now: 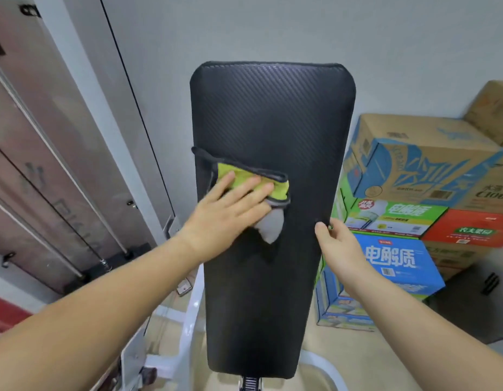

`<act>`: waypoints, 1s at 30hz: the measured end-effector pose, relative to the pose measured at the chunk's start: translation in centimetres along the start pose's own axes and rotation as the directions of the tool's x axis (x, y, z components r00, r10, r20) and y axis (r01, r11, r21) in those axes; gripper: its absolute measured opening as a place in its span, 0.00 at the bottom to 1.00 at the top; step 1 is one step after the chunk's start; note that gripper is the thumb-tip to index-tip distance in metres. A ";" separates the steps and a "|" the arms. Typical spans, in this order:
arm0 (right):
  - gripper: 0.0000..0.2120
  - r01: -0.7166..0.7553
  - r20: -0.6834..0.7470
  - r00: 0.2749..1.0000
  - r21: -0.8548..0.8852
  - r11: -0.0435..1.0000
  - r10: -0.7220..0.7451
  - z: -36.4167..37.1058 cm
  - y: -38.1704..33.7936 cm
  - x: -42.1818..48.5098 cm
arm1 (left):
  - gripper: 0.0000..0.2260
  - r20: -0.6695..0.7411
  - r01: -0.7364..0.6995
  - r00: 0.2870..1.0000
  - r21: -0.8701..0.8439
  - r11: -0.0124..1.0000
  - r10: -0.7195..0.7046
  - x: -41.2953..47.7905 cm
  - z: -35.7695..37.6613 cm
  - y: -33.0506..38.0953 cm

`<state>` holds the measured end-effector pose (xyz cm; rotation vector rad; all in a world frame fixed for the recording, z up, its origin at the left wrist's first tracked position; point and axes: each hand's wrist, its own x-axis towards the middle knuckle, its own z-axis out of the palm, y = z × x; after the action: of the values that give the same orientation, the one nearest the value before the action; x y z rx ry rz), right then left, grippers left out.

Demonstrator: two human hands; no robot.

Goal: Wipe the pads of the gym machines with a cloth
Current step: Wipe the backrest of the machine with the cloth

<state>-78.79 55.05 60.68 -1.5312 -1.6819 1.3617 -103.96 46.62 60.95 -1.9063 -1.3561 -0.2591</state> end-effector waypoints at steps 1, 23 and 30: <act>0.15 0.012 -0.008 1.000 0.019 1.000 -0.012 0.4 -0.1 0.0 | 0.19 -0.057 0.127 0.990 0.002 0.992 -0.127 1.1 -0.5 -1.3; 0.38 0.409 0.029 0.469 -0.893 0.187 -0.883 7.8 -20.3 1.1 | 0.22 0.231 0.584 0.428 -0.808 0.072 -0.874 6.5 -5.0 -7.7; 0.38 0.354 0.017 0.465 -0.920 0.169 -0.885 8.6 -20.1 1.5 | 0.25 0.513 0.756 0.258 -0.635 -0.160 -0.819 -3.3 -0.1 1.6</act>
<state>-95.56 56.03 74.77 -1.0257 -2.2647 -0.5330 -103.90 43.92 58.41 -1.1485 -2.5519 -1.9623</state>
